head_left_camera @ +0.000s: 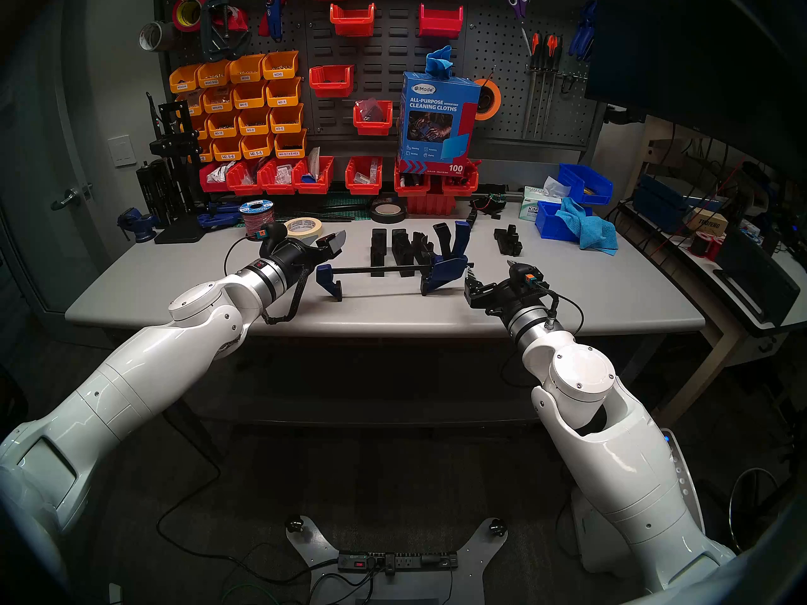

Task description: Clamp the two 3D printed pieces together with the clamp

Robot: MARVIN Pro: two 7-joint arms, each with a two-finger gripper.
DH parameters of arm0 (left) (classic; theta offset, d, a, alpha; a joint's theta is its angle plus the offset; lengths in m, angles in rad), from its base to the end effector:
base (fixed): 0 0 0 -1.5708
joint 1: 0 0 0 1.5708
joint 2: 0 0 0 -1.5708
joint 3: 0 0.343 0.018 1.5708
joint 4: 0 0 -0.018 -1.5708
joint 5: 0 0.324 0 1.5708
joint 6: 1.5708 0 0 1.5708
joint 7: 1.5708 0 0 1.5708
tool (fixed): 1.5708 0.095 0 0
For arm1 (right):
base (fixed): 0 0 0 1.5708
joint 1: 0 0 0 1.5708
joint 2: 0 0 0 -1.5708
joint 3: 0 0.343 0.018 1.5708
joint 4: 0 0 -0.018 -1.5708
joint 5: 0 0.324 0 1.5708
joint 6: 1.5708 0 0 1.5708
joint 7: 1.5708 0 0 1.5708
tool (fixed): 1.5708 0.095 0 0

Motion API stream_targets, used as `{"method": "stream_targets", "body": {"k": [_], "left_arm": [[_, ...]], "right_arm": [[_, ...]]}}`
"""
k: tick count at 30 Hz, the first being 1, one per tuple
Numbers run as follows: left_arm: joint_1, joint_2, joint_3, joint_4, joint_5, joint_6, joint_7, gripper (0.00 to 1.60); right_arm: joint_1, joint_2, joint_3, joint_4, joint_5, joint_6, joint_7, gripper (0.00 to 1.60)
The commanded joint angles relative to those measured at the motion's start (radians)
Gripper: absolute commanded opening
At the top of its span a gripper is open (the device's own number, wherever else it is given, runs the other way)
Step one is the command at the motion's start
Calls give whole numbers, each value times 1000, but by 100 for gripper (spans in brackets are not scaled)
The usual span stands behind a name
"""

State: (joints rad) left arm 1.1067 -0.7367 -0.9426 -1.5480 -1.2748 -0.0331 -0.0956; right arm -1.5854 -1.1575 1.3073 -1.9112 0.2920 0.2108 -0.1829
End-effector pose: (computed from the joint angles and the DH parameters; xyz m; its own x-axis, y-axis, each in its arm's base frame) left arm 0.5092 0.0953 -0.2284 0.1338 0.3137 0.9401 -0.4298 -0.8364 0.3402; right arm 0.4078 -0.0065 -0.2692 -0.0236 0.1062 0.9941 0.1674 -0.9799 0.1086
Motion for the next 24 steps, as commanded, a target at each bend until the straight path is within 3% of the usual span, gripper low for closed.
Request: {"method": "stream_targets", "body": {"k": [1, 10, 24], "left_arm": [[0, 5, -10, -20, 3, -23, -25, 160], [-5, 17, -22, -17, 35, -65, -41, 160], [-53, 134, -32, 39, 95, -49, -285, 160]], "right_arm": [[2, 0, 1, -11, 0, -1, 0, 160], [2, 0, 1, -11, 0, -1, 0, 160], [2, 0, 0, -9, 0, -1, 1, 160]]}}
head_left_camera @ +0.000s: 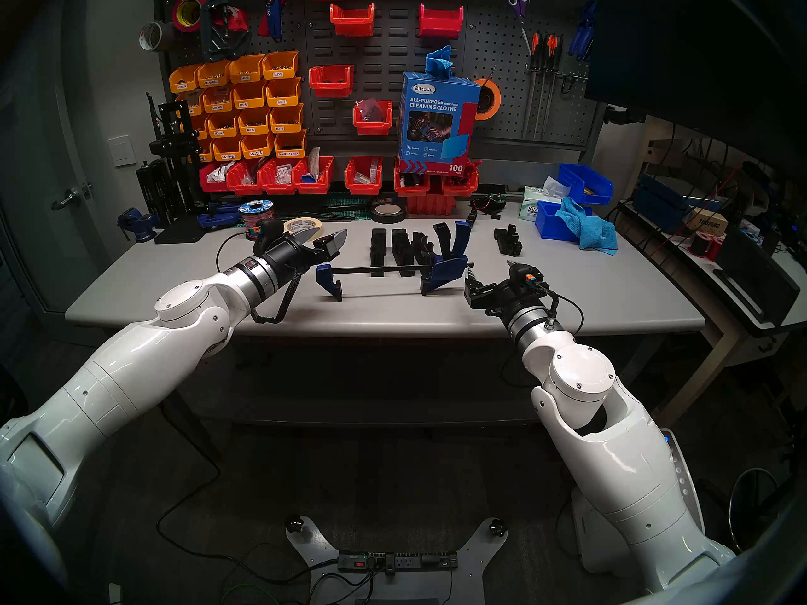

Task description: Clamp the two 3D printed pieces together with the clamp

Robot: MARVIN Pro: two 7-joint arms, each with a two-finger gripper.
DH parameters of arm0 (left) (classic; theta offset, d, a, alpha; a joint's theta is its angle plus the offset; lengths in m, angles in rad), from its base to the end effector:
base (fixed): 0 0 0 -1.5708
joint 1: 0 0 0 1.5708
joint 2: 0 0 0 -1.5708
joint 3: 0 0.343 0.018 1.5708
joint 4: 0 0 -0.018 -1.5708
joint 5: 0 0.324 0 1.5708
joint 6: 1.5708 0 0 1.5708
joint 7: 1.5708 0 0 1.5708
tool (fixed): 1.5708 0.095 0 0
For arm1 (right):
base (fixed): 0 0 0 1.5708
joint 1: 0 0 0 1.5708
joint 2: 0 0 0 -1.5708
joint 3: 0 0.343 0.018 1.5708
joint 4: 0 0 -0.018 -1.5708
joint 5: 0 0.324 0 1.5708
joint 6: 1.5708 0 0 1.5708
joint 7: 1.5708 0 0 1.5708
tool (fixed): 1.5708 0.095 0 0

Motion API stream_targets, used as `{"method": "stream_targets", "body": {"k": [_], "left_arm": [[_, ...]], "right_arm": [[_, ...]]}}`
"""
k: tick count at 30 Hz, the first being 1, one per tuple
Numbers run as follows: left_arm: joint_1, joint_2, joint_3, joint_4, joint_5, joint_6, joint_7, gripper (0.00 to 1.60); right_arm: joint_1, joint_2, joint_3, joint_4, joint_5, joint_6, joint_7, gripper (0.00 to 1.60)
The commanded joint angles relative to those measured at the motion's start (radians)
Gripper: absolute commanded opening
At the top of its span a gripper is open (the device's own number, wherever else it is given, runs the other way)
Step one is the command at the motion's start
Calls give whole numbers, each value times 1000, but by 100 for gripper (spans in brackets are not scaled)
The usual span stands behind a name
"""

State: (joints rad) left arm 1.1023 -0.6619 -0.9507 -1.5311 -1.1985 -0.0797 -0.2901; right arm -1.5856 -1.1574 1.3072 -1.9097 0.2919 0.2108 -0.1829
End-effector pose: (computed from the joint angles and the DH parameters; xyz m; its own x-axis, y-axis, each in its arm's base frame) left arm 0.5001 0.1196 -0.2123 0.0501 0.1994 0.9786 -0.5660 -0.8017 0.1923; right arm 0.4078 -0.0067 -0.2698 -0.0220 0.1067 0.9940 0.1670 -0.9799 0.1089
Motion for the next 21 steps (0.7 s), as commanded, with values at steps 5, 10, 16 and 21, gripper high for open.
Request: {"method": "stream_targets", "body": {"k": [5, 10, 16, 21], "left_arm": [[-71, 66, -23, 71, 0, -18, -182, 160], [-86, 65, -18, 129, -70, 18, -281, 160], [-134, 74, 43, 203, -33, 89, -390, 160], [-167, 59, 83, 258, -8, 117, -457, 160]], "right_arm": [[3, 0, 0, -11, 0, -2, 1, 160], [3, 0, 0, -10, 0, -2, 1, 160], [3, 0, 0, -10, 0, -2, 1, 160], [3, 0, 0, -10, 0, -2, 1, 160]]}}
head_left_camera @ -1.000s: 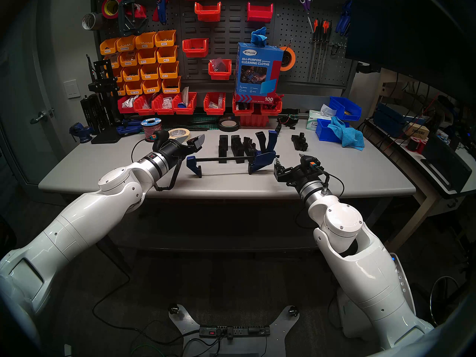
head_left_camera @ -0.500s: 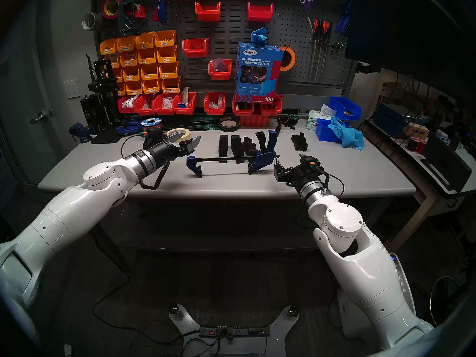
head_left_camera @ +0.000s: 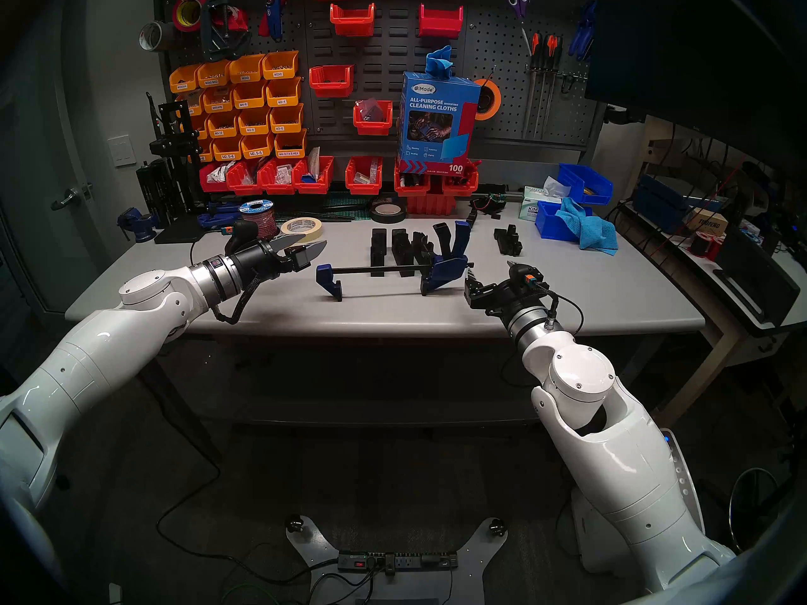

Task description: Clamp the two 3D printed pieces together with the clamp

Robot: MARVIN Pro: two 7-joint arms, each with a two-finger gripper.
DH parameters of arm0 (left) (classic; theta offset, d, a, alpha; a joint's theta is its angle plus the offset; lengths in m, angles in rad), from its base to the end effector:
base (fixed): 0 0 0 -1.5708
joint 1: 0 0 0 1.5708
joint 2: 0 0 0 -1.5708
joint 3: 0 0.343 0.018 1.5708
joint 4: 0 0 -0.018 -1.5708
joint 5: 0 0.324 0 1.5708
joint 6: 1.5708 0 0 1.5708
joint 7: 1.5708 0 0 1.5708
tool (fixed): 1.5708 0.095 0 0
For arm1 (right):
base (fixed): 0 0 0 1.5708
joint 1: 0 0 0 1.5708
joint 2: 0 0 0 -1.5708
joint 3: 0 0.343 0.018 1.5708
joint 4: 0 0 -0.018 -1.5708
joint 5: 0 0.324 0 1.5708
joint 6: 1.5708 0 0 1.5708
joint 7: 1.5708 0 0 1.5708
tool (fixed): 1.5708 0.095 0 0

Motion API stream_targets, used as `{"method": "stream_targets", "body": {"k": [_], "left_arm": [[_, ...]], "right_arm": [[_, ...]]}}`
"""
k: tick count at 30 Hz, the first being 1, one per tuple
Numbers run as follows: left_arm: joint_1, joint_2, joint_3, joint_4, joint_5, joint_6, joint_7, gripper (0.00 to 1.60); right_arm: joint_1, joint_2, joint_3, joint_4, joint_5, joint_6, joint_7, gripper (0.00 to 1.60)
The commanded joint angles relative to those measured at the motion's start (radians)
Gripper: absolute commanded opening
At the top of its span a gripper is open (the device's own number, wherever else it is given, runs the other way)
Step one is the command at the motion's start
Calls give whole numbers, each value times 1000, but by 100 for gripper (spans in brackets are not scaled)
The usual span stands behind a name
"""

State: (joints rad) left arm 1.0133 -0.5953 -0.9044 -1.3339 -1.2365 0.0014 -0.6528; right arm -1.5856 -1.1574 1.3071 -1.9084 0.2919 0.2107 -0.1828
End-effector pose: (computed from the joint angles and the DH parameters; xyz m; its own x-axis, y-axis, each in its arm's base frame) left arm 0.5047 0.1801 -0.2153 0.1492 0.1254 0.9808 -0.6941 -0.6932 0.1942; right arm 0.4080 -0.0068 -0.2703 -0.0209 0.1071 0.9940 0.1669 -0.9799 0.1091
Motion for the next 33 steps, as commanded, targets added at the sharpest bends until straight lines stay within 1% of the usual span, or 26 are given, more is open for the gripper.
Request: {"method": "stream_targets", "body": {"k": [1, 3, 4, 5, 6, 8, 9, 10, 14, 15, 16, 19, 26, 29, 33], "left_arm": [[-90, -15, 48, 82, 38, 40, -118, 160], [-109, -32, 60, 121, 46, 41, -165, 160], [-115, -37, 66, 128, 47, 41, -162, 160], [-126, -47, 71, 152, 53, 40, -194, 160], [-131, -53, 73, 163, 55, 38, -204, 160], [-149, -73, 81, 206, 62, 32, -253, 160], [-154, -78, 88, 214, 59, 30, -247, 160], [-163, -90, 88, 241, 64, 30, -284, 160], [-187, -116, 102, 299, 72, 26, -342, 160], [-196, -128, 101, 328, 78, 25, -383, 160], [-198, -129, 107, 328, 75, 22, -371, 160], [-212, -154, 106, 378, 80, 10, -431, 160], [-223, -197, 94, 451, 65, -6, -497, 160], [-234, -218, 91, 489, 50, 5, -533, 160], [-263, -238, 99, 542, 39, 49, -610, 160]], "right_arm": [[3, 0, 1, -12, 0, -2, 1, 160], [3, 0, 1, -12, 0, -2, 1, 160], [3, 0, 1, -12, 0, -2, 1, 160], [3, 0, 1, -12, 0, -2, 1, 160], [3, 0, 1, -12, 0, -2, 1, 160], [3, 0, 1, -12, 0, -2, 1, 160], [3, 0, 1, -12, 0, -1, 1, 160], [3, 0, 1, -12, 0, -1, 1, 160], [2, 0, 1, -12, 0, -1, 1, 160], [2, 0, 1, -12, 0, -1, 1, 160], [2, 0, 1, -12, 0, -1, 1, 160], [2, 0, 1, -12, 0, -1, 1, 160], [2, 0, 1, -13, 0, -1, 1, 160], [2, 0, 1, -13, 0, -1, 1, 160], [2, 0, 1, -13, 0, -1, 1, 160]]}}
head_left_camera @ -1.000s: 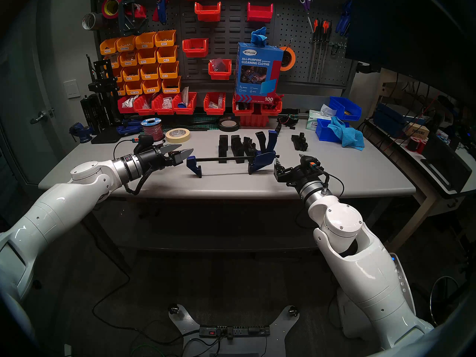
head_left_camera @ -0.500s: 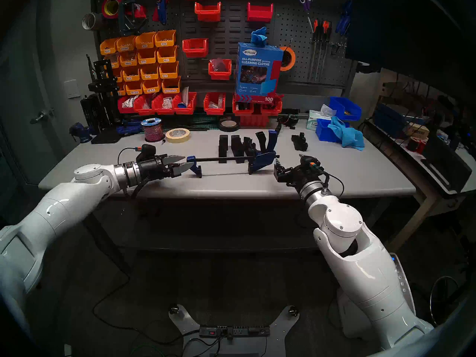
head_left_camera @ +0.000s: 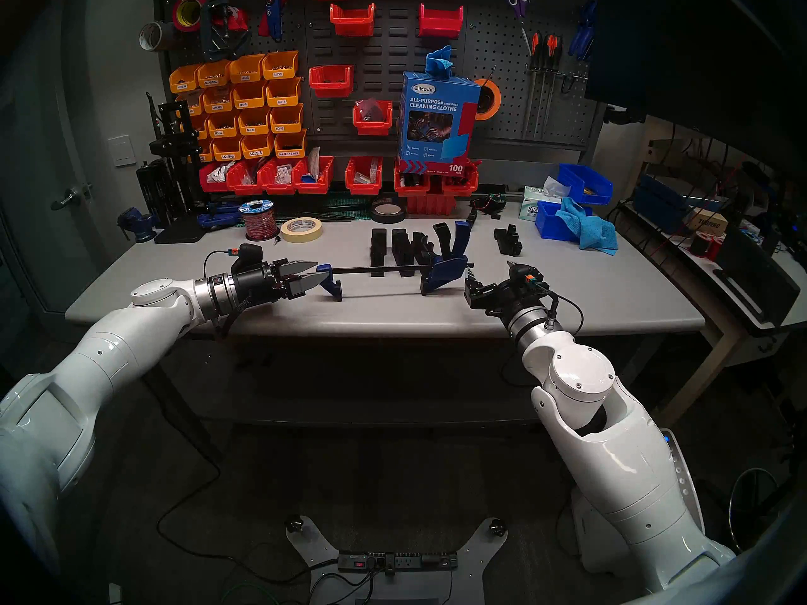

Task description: Clamp the two 3D printed pieces together with the clamp

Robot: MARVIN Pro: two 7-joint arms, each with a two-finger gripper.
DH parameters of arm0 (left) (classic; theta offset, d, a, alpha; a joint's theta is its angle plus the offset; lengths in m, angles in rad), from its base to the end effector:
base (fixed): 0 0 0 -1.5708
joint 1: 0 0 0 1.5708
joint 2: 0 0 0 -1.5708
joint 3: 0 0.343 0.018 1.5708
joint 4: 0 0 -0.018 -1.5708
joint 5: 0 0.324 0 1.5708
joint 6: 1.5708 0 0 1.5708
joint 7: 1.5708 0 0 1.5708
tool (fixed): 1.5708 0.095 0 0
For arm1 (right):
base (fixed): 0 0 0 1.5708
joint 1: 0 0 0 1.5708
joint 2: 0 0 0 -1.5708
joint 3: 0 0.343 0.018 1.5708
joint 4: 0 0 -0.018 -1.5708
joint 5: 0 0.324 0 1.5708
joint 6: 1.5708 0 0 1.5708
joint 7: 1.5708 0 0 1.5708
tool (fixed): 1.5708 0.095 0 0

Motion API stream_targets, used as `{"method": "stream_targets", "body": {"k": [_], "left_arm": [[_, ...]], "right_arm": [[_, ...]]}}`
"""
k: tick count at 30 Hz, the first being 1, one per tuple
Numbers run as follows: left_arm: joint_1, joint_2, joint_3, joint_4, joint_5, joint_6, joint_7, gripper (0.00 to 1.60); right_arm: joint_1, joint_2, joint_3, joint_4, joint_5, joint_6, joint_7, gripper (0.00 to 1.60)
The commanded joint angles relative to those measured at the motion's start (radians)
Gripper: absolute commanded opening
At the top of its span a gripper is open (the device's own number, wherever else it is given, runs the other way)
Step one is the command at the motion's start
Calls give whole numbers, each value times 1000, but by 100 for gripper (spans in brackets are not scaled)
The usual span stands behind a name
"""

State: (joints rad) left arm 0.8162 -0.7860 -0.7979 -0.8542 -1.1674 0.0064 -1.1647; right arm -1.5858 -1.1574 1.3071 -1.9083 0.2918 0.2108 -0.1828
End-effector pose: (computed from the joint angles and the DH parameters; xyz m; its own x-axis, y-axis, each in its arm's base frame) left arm 0.5379 0.1959 -0.2609 0.2335 0.1299 0.9636 -0.8393 -0.4735 0.2672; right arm 0.4079 -0.0069 -0.2705 -0.0205 0.1072 0.9940 0.1668 -0.9799 0.1091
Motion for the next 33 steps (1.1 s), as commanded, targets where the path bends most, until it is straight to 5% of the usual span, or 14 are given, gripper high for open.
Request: {"method": "stream_targets", "body": {"k": [1, 9, 22, 33], "left_arm": [[-73, -49, -1, 72, -30, 64, -121, 160], [-141, -91, 42, 183, 25, 84, -238, 160], [-150, -174, 11, 281, 35, -56, -196, 160], [-199, -197, 36, 366, 54, -16, -315, 160]], "right_arm": [[3, 0, 1, -13, 0, -1, 1, 160], [3, 0, 1, -13, 0, -1, 1, 160], [2, 0, 1, -13, 0, -1, 1, 160], [2, 0, 1, -13, 0, -1, 1, 160]]}}
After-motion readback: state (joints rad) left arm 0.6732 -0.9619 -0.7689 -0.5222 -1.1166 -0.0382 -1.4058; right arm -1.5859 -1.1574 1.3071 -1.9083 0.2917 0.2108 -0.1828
